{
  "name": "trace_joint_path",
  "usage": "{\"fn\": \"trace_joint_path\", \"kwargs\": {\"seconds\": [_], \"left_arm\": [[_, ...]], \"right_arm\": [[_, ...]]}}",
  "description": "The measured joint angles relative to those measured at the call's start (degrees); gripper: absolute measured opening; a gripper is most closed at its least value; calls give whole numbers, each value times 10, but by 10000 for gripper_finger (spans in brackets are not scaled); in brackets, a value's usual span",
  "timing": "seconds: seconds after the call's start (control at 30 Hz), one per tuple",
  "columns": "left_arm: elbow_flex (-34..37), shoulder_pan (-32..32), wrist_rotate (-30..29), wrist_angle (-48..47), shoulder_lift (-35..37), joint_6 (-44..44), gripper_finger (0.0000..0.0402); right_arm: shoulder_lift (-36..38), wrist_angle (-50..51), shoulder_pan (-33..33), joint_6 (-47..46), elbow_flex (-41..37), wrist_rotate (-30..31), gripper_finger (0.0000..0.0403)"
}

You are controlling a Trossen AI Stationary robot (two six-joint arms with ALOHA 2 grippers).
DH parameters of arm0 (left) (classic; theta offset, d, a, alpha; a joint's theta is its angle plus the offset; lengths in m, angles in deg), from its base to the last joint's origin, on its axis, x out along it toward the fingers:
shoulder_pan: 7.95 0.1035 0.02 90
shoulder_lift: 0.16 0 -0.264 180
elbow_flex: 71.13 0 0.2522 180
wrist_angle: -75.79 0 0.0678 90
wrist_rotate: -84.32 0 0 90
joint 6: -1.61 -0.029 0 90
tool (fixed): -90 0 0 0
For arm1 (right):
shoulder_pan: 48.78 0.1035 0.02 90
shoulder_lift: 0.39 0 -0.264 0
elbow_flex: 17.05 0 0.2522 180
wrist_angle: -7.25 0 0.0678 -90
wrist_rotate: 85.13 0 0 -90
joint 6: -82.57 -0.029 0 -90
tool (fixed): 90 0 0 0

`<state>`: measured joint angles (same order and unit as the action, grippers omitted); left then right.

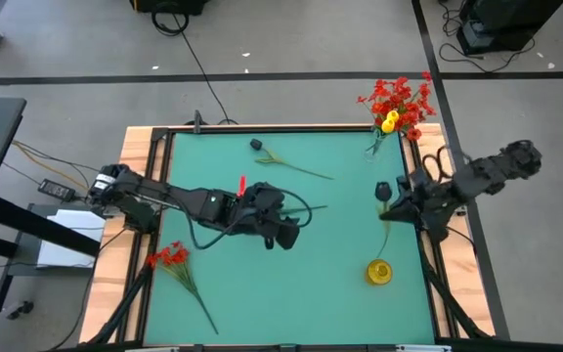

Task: Sort flowers into vase by color
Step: Put the bottom black flower into the yellow vase

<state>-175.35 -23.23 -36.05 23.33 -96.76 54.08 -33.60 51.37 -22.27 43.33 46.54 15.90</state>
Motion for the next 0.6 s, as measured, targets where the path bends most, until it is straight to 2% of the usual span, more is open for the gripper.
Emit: {"fn": "trace_joint_path", "kwargs": {"seconds": [0.13,0.3,0.43,0.6], "left_arm": [[0,19,-1,17,0,-4,318],[0,36,-1,26,0,-12,318],[0,45,-1,26,0,-23,318],[0,54,-1,26,-1,-23,318]], "right_arm": [[-29,6,62,-10,0,32,13],[-39,5,110,-17,0,85,13],[-33,15,131,-13,7,133,13],[-37,70,129,16,64,171,13]]}}
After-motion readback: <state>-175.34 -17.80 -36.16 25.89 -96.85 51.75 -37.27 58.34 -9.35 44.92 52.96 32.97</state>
